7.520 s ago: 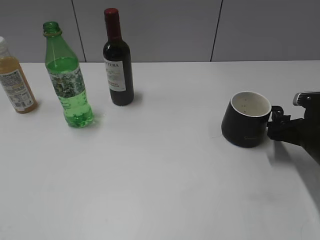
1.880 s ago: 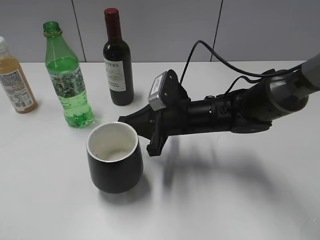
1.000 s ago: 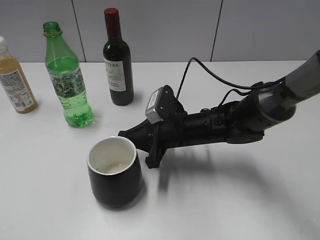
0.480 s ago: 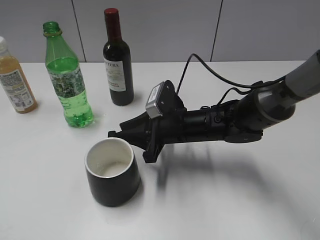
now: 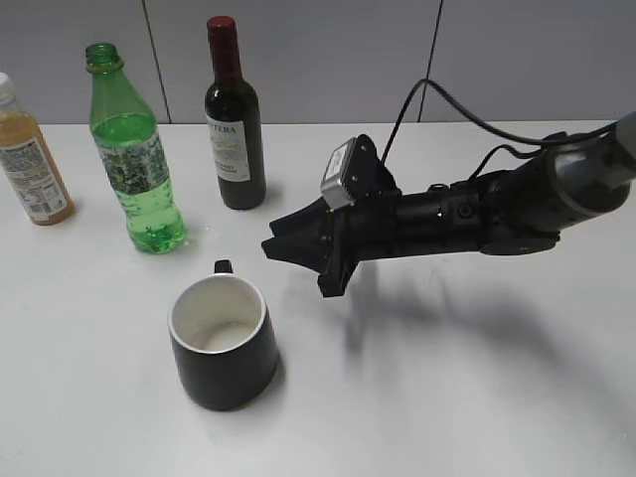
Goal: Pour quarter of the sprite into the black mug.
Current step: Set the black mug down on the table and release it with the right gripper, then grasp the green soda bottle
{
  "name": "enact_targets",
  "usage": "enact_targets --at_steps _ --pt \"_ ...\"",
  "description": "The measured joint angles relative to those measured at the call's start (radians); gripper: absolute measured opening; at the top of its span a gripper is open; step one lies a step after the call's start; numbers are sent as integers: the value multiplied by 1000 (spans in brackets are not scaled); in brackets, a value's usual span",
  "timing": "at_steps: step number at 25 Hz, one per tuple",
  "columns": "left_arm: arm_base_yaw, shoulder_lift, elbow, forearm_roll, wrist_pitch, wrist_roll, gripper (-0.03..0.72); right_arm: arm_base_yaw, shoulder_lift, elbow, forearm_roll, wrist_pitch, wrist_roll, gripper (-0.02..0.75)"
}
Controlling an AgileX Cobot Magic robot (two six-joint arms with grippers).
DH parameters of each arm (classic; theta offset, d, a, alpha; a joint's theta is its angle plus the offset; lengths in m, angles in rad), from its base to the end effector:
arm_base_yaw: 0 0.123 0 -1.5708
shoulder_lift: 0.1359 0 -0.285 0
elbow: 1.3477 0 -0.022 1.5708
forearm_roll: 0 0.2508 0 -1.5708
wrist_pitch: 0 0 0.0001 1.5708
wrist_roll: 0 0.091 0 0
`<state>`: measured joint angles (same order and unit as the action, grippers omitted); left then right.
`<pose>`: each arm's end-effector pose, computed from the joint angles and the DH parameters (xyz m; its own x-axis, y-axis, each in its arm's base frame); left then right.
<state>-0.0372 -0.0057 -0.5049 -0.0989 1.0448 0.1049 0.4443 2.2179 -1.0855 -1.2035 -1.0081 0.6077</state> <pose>-0.0062 -0.0076 0.2802 -0.4231 0.0707 -0.9033 0.1376 0.9904 0.0130 0.3251 0.2343 0.0909 -0.1369 -0.2908 -0.9469 -0.9807 0.1745 0.0882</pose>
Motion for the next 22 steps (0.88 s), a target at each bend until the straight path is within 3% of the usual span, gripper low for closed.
enact_targets --at_steps 8,13,15,19,22 --pt "0 0 0 0 0 0 237 -62 -136 1 -100 203 83 237" --pt "0 0 0 0 0 0 237 -75 -254 1 -91 537 84 239" --pt "0 0 0 0 0 0 237 -78 -302 0 -35 702 84 289" --pt "0 0 0 0 0 0 237 -99 -357 -39 103 961 84 577" --pt "0 0 0 0 0 0 237 -106 -359 -106 186 1201 80 636"
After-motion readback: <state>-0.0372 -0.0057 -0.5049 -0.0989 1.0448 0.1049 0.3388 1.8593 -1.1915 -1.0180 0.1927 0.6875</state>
